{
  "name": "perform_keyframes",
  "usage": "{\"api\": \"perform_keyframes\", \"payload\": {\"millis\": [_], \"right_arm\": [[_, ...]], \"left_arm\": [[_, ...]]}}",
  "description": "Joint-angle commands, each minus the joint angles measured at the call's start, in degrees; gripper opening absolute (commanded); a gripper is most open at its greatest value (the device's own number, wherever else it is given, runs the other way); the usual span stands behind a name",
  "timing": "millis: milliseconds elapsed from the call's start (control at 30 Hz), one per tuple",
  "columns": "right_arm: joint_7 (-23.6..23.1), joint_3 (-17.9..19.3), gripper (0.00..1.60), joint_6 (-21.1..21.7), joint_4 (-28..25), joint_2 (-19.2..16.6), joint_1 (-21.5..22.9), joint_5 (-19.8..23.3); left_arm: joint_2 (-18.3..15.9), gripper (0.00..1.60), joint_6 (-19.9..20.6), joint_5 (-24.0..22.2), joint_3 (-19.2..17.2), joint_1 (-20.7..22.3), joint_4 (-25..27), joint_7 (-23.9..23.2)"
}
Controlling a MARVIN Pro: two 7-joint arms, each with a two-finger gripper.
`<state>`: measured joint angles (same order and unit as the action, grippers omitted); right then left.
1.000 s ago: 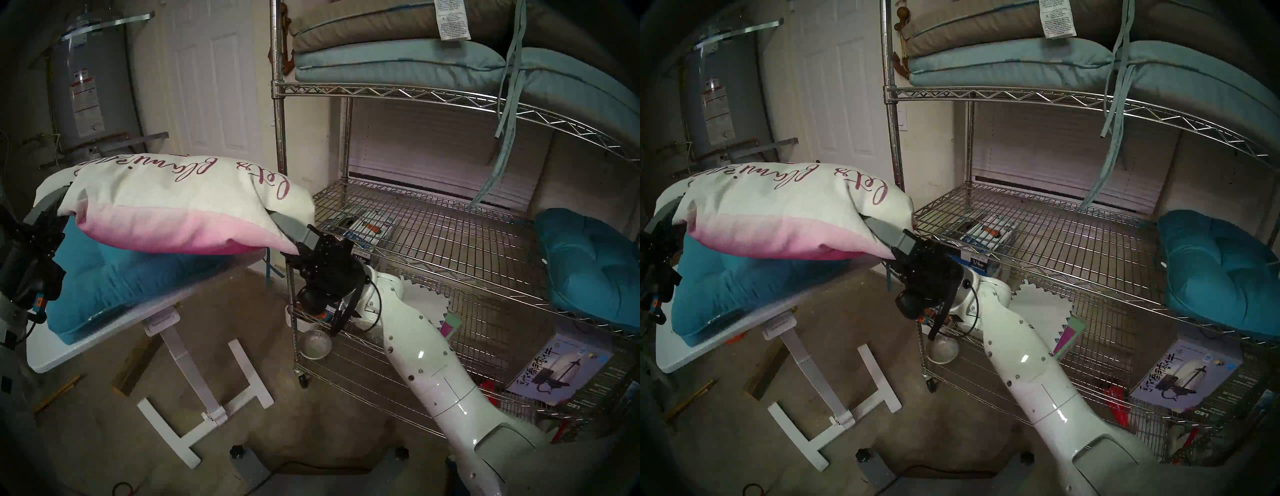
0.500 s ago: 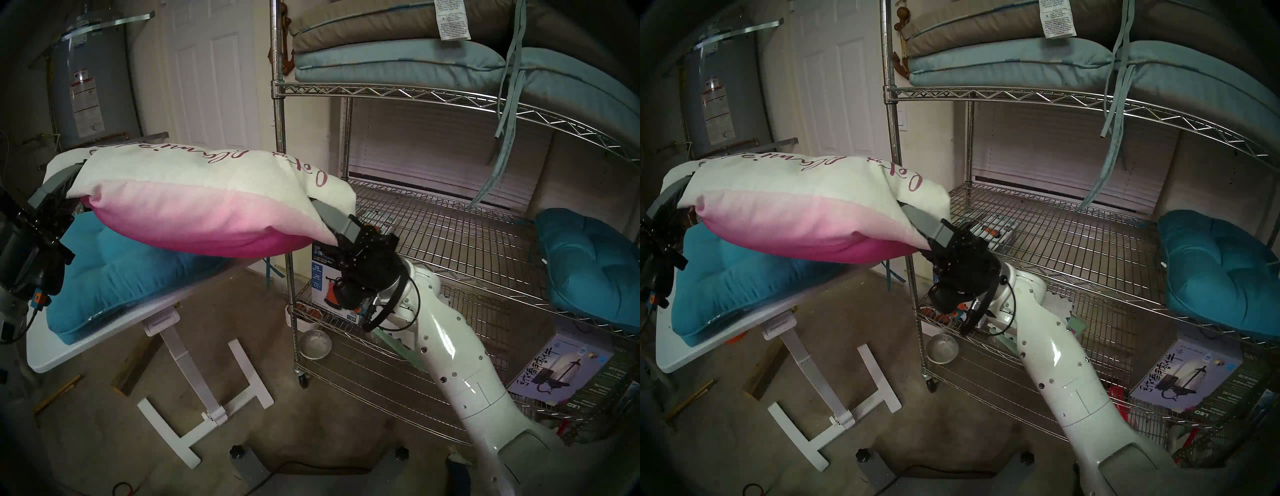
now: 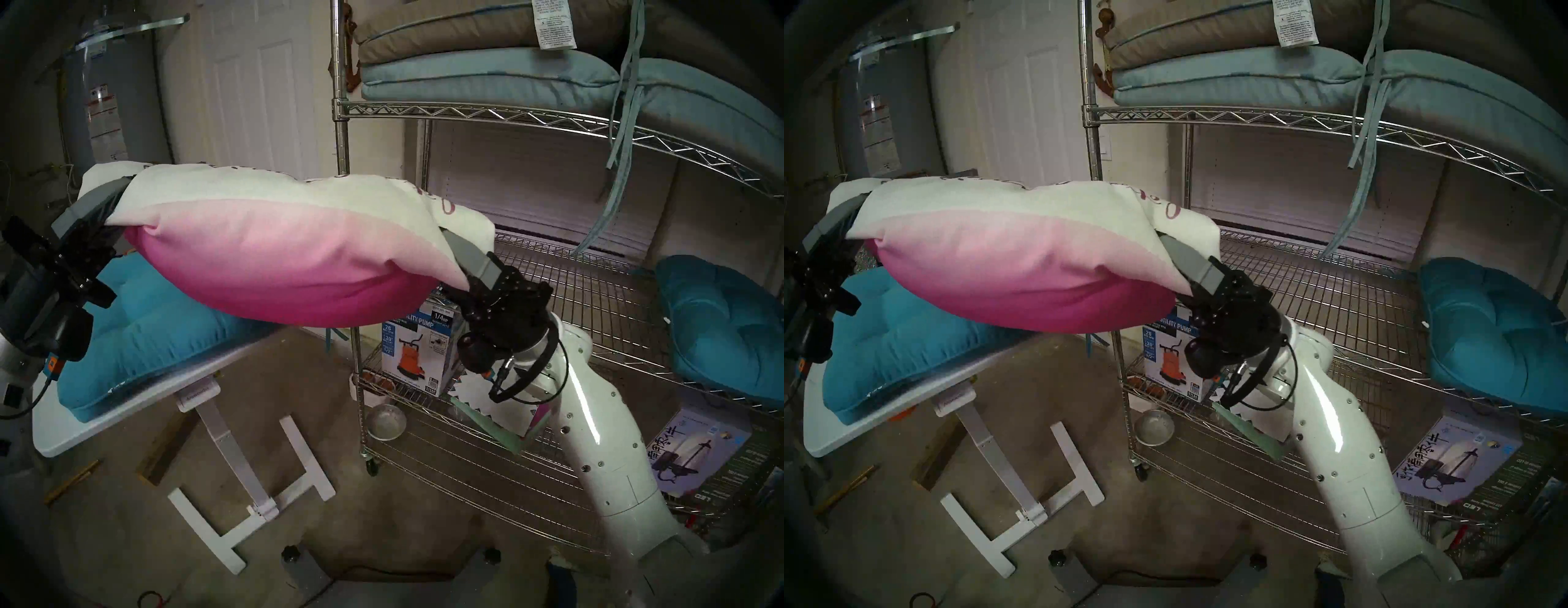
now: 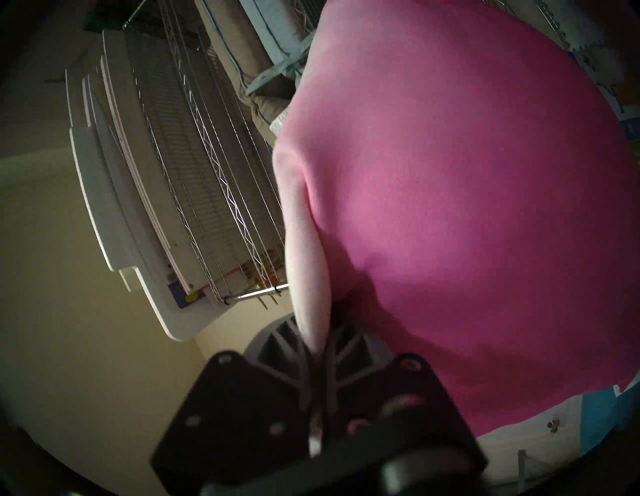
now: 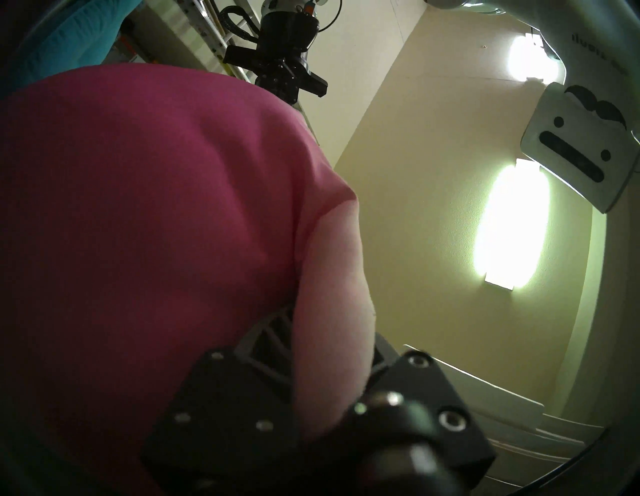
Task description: Put cushion on the shelf
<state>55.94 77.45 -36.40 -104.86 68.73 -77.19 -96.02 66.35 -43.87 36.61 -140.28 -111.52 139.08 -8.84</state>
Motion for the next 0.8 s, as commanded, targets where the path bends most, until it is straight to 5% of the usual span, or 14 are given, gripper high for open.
{"api": "perform_keyframes", "payload": {"millis": [0,367,767], "right_arm": [[0.4,3.7,0.0,0.7,-5.6,-1.7,-2.7,1.2],[-2.3,8.8,0.0,2.0,-11.3,-1.7,-7.1,2.8],[-14.8,11.6,0.0,3.4,-14.7,2.7,-5.7,7.5]], "left_arm": [[-4.0,0.0,-1.8,-1.7,0.5,3.4,0.9,1.6],[-8.4,0.0,-1.7,-1.3,1.8,7.5,0.9,0.5],[-11.4,0.0,6.6,2.6,5.2,11.0,0.9,-5.6]]}}
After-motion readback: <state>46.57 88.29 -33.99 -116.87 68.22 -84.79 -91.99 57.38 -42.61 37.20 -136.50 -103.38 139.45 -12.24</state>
